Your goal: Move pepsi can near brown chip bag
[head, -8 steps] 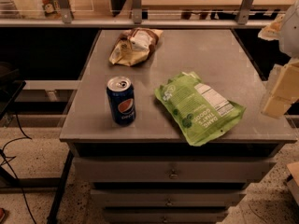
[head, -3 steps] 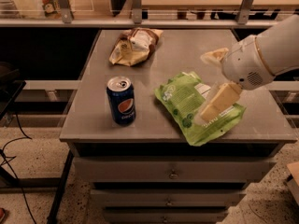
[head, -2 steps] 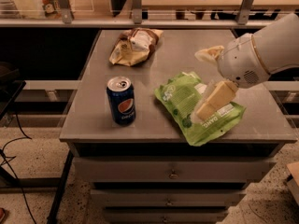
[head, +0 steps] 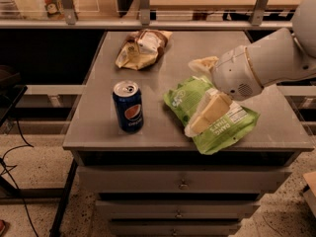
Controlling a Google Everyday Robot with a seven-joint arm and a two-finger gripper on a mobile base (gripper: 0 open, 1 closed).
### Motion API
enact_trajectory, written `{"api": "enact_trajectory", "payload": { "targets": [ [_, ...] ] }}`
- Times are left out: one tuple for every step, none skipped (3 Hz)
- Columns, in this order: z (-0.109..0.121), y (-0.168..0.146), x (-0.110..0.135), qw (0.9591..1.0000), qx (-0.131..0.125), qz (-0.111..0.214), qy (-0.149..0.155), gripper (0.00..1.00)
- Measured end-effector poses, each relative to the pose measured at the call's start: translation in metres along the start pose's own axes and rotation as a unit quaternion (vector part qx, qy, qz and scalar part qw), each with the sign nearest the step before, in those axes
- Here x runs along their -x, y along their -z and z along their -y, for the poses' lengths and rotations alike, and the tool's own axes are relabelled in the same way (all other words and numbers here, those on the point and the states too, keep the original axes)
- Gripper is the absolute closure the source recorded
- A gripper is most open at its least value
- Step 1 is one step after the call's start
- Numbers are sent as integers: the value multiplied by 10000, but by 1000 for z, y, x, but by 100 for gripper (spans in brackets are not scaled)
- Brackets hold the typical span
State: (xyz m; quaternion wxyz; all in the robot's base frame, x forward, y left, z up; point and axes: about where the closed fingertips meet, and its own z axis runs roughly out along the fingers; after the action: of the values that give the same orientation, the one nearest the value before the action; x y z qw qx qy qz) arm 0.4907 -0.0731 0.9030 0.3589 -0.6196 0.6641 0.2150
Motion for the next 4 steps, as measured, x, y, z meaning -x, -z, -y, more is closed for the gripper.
{"api": "enact_trajectory", "payload": {
  "targets": [
    [-9,-31,12,9995,203,250,59,0],
    [-16,-58,21,9984,355,439,54,0],
    [-19,-80,29,9973,348,642,-59,0],
    [-19,-101,34,9957,373,829,-153,0]
  ]
}}
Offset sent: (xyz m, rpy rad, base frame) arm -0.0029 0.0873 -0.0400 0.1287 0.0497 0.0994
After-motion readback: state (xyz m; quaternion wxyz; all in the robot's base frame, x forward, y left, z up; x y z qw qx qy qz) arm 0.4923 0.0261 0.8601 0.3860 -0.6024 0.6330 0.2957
